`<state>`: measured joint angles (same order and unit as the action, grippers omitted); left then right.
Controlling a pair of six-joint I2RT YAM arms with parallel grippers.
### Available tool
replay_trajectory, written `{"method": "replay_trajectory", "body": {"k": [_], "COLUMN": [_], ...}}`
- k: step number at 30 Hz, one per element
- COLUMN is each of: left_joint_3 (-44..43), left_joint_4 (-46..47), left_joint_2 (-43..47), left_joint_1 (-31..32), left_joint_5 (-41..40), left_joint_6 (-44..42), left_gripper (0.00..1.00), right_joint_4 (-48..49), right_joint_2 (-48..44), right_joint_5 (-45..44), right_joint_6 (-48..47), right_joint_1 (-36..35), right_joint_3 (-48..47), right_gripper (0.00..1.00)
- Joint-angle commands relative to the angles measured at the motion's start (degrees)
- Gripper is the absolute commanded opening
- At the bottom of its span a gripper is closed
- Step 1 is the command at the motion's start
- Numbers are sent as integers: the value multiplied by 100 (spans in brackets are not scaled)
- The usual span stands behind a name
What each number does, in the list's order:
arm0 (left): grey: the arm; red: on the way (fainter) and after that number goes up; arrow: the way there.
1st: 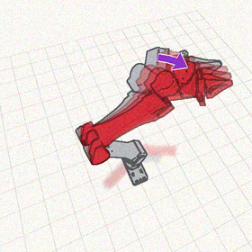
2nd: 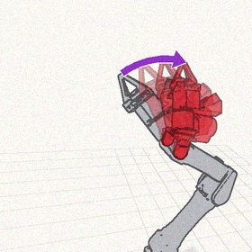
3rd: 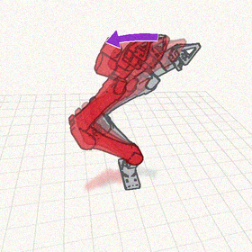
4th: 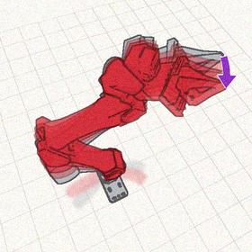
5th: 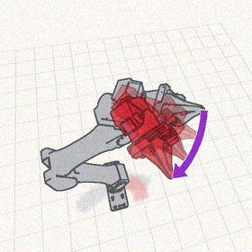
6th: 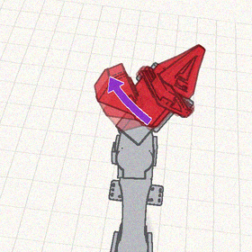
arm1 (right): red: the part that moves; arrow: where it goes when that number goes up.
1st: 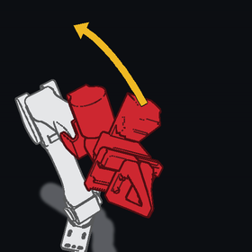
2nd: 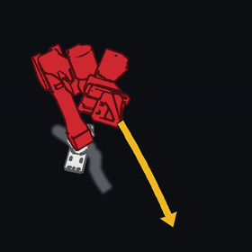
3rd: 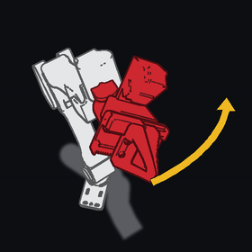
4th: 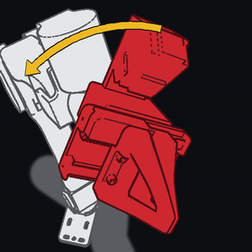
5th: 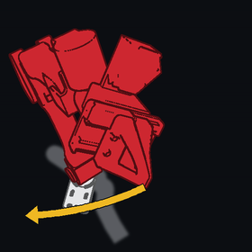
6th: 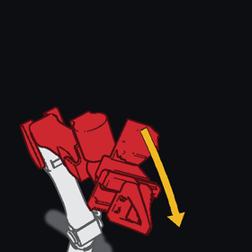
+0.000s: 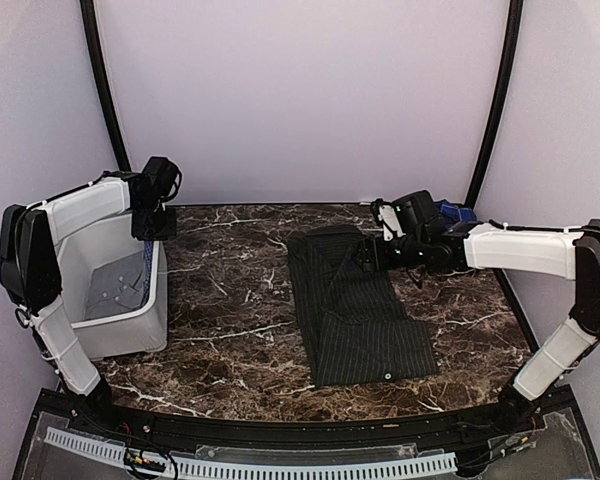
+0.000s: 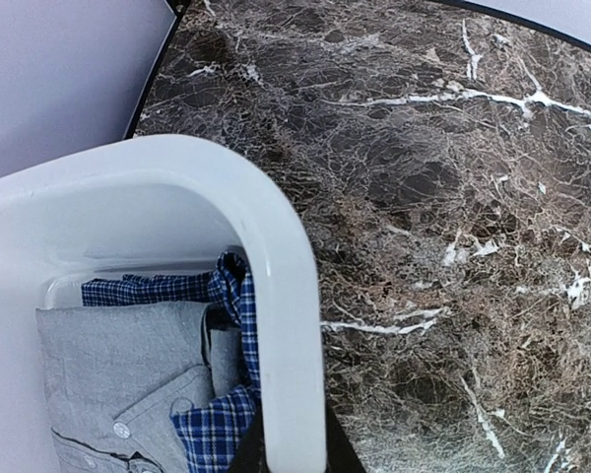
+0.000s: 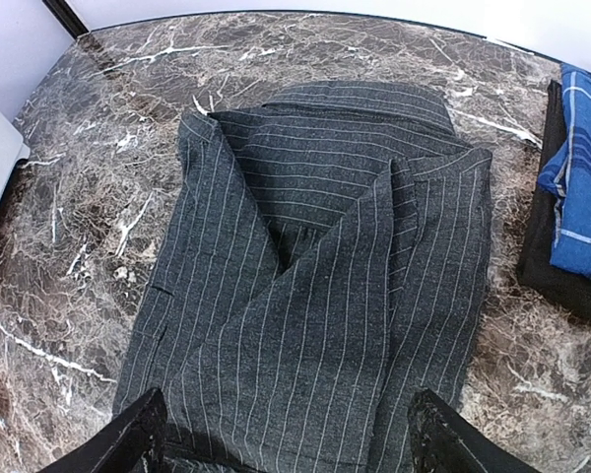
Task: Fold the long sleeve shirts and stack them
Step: Move the bin to the corner of the board.
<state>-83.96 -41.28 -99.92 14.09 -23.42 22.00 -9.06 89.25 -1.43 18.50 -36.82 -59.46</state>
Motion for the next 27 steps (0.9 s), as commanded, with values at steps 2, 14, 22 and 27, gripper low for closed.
{"method": "replay_trajectory", "body": {"k": [2,14,22,27], "left_joint_3": [485,1682,1391,571], "left_joint_4": [362,241,59,-35], "left_joint_2": [552,1660,2259,2331], "left_joint_1": [-17,-11,56,406], "left_joint_5": [491,993,1294,1507], "left_joint_6": [-1069,-1141,-816,-647], "left_gripper": [0,9,87,92], "right_joint_4": [208,338,146,-278], "right_joint_2": [-253,-238,-220,-109], "right_joint_5": [-107,37,-54,-242], "right_joint_6": [77,253,199,102], "right_joint_1": [-54,-71,-88,-299], "right_joint_3": [172,271,215,51], "right_gripper": [81,81,83,83]}}
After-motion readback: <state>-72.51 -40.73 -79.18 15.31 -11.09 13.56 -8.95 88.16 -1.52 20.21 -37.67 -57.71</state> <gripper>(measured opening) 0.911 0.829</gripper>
